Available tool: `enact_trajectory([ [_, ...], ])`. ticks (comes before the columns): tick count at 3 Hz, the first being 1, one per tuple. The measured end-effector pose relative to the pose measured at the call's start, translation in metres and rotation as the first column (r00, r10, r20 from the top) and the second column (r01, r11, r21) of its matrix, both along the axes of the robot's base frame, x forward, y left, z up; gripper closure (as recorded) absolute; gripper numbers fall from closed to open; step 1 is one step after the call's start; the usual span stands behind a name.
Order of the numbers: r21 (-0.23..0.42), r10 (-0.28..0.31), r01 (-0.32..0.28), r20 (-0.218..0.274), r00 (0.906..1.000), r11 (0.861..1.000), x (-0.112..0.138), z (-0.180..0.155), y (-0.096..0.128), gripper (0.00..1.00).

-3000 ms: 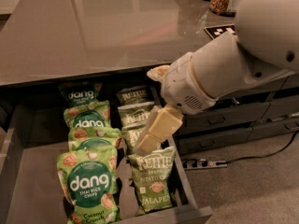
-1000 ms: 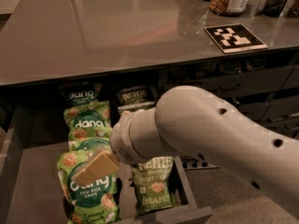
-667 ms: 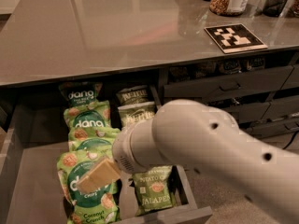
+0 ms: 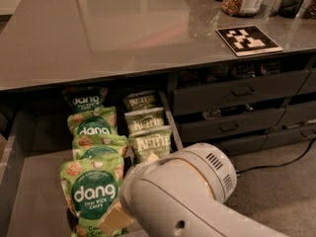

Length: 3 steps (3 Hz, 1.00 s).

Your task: Pick green rice chip bag from top drawer and place on counter

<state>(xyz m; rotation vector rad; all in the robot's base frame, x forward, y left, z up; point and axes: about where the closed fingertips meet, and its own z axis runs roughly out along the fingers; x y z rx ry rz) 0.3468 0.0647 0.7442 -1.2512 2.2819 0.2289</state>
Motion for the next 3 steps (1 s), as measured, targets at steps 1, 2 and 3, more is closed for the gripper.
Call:
enact_trajectory([
  [1, 0.008, -0.003, 0.003, -0.01, 0.9999, 1.0, -0.001, -0.007, 0.006, 0.0],
  [2, 0.024, -0.019, 0.019, -0.02, 0.9996, 1.0, -0.005, -0.024, 0.019, 0.0],
  [3, 0.02, -0.093, 0.093, 0.008, 0.9956, 0.995, -0.009, -0.035, 0.013, 0.0],
])
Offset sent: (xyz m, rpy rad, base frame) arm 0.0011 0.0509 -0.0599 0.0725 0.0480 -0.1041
